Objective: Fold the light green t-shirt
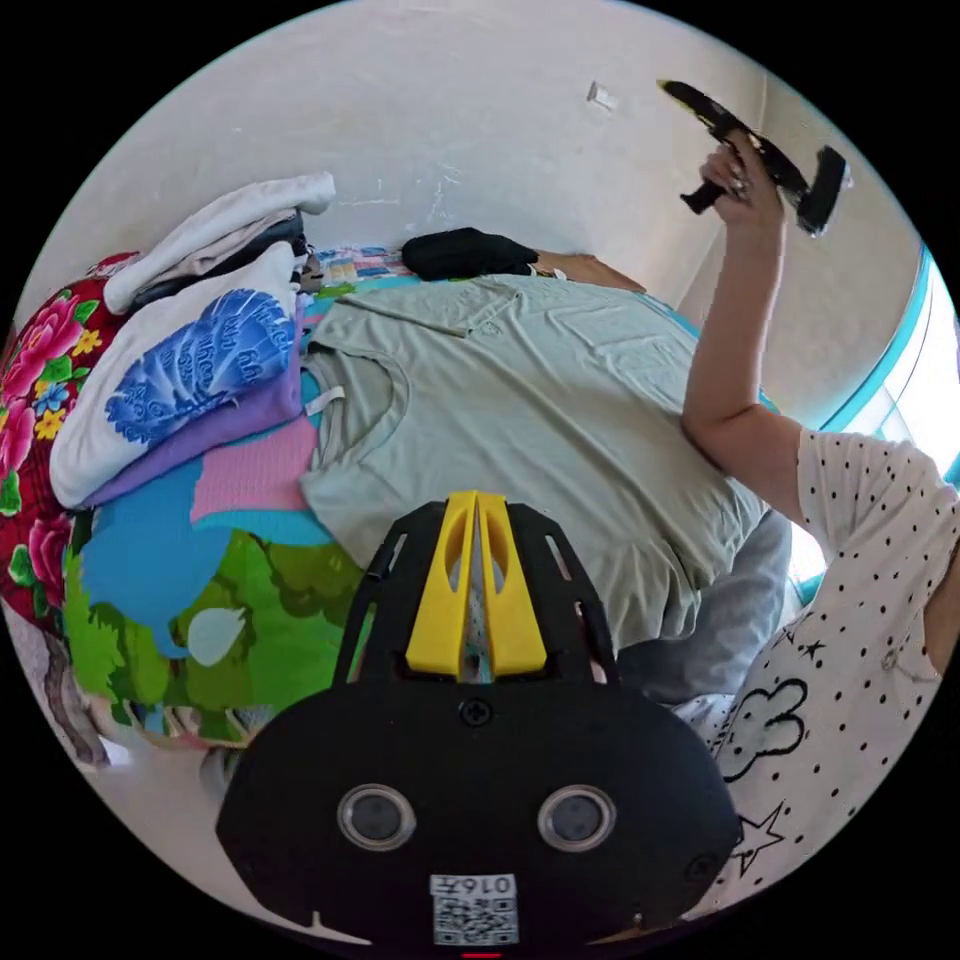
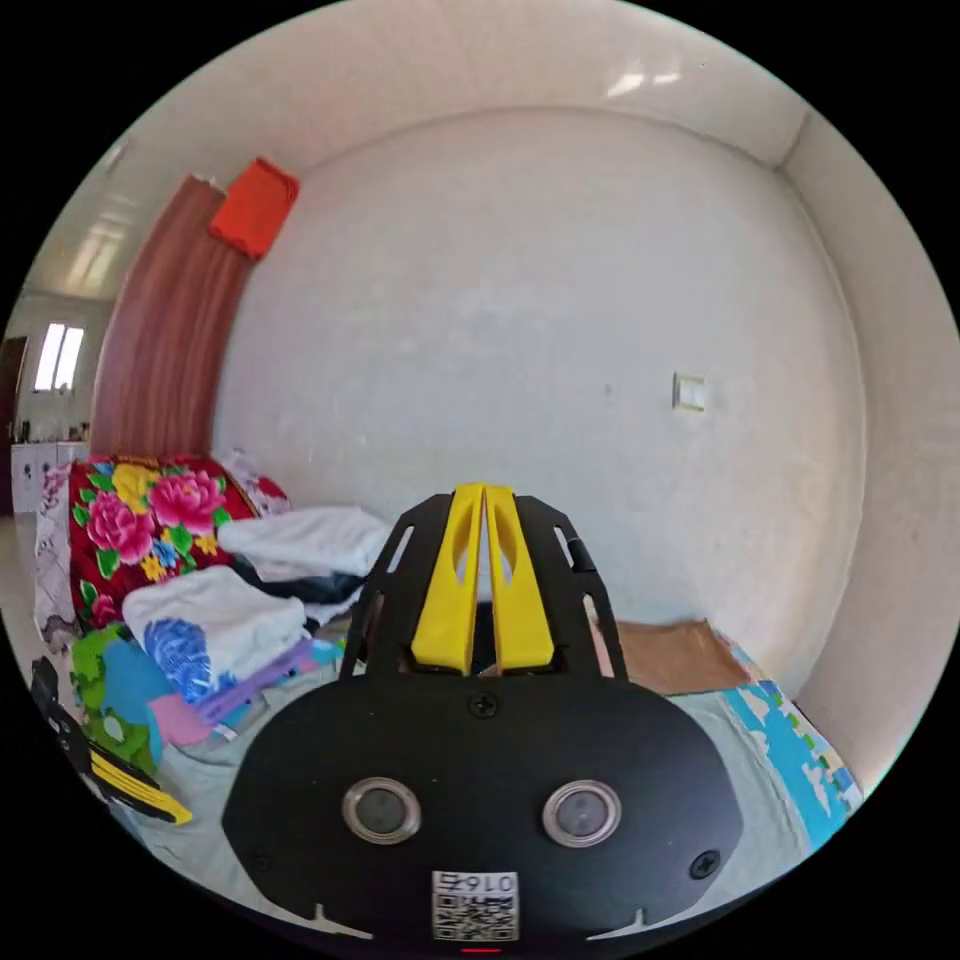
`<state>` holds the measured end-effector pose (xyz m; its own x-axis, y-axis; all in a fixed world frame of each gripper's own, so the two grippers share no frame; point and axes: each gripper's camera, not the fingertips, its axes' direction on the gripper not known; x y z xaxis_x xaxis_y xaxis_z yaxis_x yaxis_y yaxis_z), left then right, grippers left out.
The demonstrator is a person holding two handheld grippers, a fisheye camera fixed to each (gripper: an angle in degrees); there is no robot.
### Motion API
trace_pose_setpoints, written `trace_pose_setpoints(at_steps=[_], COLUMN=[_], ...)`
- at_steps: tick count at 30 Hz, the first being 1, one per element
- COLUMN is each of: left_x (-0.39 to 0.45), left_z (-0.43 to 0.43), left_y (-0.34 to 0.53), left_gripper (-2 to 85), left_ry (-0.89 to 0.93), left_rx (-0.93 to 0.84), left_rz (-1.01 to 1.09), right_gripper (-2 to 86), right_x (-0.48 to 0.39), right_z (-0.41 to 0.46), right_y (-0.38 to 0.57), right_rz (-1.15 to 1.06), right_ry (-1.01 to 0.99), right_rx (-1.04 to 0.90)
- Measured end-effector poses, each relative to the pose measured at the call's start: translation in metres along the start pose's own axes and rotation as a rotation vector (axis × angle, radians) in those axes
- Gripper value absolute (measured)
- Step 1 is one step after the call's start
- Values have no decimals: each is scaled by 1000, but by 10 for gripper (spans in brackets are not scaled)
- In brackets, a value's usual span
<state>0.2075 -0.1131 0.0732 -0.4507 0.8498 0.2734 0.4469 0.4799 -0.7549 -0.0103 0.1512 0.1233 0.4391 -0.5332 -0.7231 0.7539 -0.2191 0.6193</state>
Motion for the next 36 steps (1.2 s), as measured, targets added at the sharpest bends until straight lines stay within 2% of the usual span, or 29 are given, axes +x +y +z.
trace_pose_setpoints(at_steps=[2, 5, 8, 10, 12, 14, 15, 17, 22, 25, 28, 30, 32, 36], left_x=[3, 6, 6, 7, 7, 7, 7, 9, 24, 34, 43, 48, 51, 60], left_z=[8, 1, -5, -10, -26, -42, -49, -56, -54, -51, -53, -54, -55, -61], left_y=[21, 51, 76, 90, 112, 133, 147, 166, 206, 229, 248, 260, 266, 279], left_gripper=[-10, -10, -9, -9, -8, -5, 1, 24, 60, 62, 61, 60, 59, 58], left_ry=[-75, -60, -34, -29, -53, -61, -37, 32, 134, 149, 173, 191, 205, 267], left_rx=[-81, -19, 11, 18, 36, 81, 96, 101, 69, 41, 44, 45, 53, 87], left_rz=[1, 7, -7, -19, -60, -80, -80, -65, -28, -13, 5, 19, 15, 8], right_gripper=[-4, -4, -4, -4, -3, -3, -2, -1, 11, 53, 98, 122, 136, 139], right_x=[14, 30, 49, 61, 66, 57, 53, 39, 9, -10, -42, -69, -100, -118], right_z=[-118, -238, -326, -364, -386, -384, -378, -346, -314, -297, -283, -275, -267, -252], right_y=[-21, -38, -60, -75, -96, -115, -114, -82, 51, 120, 159, 166, 177, 198], right_rz=[58, 113, 190, 209, 152, 12, -10, 17, 213, 347, 325, 211, 39, -41], right_ry=[-59, -99, -108, -165, -263, -383, -407, -486, -597, -701, -778, -741, -591, -438], right_rx=[293, 634, 852, 894, 803, 521, 434, 100, -168, -328, -531, -684, -854, -1019])
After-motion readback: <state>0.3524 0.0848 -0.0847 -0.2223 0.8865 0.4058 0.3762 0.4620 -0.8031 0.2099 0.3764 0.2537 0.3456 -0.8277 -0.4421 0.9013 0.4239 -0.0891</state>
